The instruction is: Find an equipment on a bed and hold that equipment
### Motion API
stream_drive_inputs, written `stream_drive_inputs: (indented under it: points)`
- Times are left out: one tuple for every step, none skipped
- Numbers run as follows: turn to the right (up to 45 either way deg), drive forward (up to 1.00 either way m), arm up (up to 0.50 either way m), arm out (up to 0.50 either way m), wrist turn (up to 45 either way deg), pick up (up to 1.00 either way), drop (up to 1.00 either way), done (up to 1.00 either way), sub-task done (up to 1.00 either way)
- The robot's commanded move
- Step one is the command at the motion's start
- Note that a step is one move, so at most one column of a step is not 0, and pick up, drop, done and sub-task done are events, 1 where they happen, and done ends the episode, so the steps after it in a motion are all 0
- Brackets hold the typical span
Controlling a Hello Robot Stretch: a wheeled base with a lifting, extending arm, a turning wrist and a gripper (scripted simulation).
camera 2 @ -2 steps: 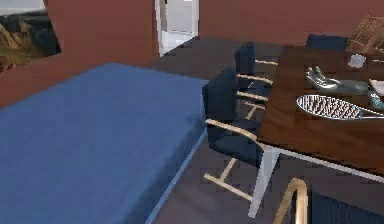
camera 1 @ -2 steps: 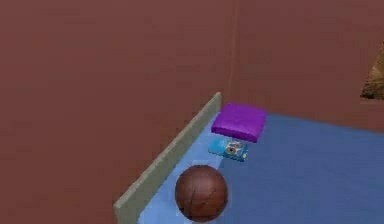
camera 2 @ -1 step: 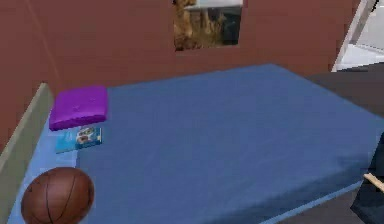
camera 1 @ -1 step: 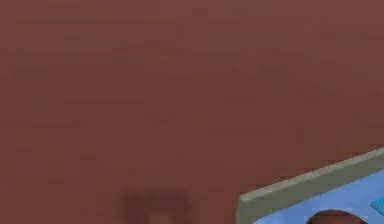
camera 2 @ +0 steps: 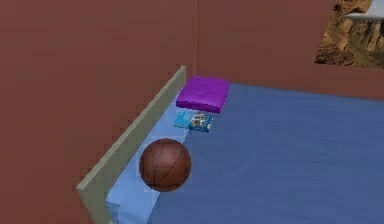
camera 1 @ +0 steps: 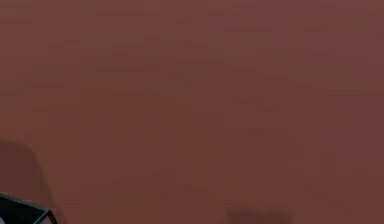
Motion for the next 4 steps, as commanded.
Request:
stream_drive_inputs:
  points:
    - [0.0, 0.00, 0.50, 0.00, 0.0, 0.00, 0.00, 0.00, 0.00]
    - [0.0, 0.00, 0.30, 0.00, 0.0, 0.00, 0.00, 0.00, 0.00]
    - [0.0, 0.00, 0.00, 0.24, 0.0, 0.00, 0.00, 0.00, 0.00]
    - [0.0, 0.00, 0.00, 0.00, 45.0, 0.00, 0.00, 0.00, 0.00]
